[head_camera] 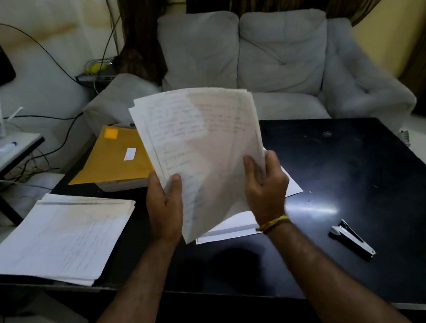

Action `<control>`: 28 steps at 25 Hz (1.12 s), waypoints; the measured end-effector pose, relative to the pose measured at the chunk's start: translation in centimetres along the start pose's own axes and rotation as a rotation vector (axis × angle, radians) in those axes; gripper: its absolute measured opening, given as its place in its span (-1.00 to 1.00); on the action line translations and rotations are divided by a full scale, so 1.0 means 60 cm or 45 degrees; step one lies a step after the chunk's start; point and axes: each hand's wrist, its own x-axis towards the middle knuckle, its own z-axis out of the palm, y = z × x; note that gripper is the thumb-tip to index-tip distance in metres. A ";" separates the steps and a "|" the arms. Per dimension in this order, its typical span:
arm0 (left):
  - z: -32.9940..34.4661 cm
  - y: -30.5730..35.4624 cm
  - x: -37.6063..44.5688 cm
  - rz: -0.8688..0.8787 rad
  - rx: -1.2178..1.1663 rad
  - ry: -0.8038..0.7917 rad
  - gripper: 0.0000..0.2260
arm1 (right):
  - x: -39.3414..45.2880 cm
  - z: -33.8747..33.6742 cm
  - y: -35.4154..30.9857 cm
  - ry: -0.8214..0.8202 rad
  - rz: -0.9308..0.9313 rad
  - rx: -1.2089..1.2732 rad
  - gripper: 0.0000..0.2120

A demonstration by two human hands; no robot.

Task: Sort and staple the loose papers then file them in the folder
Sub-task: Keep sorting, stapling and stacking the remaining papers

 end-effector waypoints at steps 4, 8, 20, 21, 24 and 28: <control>0.029 -0.032 -0.042 -0.024 0.243 0.199 -0.61 | -0.071 0.007 0.034 -0.077 0.131 -0.188 -0.72; 0.056 -0.064 -0.033 -0.136 0.382 0.333 -0.72 | -0.066 0.027 0.073 -0.146 0.117 -0.244 -0.82; 0.080 -0.198 -0.037 -0.255 0.924 0.010 -0.79 | 0.077 -0.056 0.255 -0.229 0.846 -1.117 -0.48; 0.080 -0.197 -0.035 -0.234 0.948 0.005 -0.79 | 0.091 -0.052 0.261 -0.292 0.887 -1.170 -0.38; 0.084 -0.198 -0.034 -0.194 0.994 0.005 -0.80 | 0.130 -0.036 0.268 -0.388 1.037 -1.257 -0.16; 0.083 -0.199 -0.035 -0.176 1.000 0.003 -0.82 | 0.152 -0.034 0.269 -0.419 1.150 -1.149 -0.30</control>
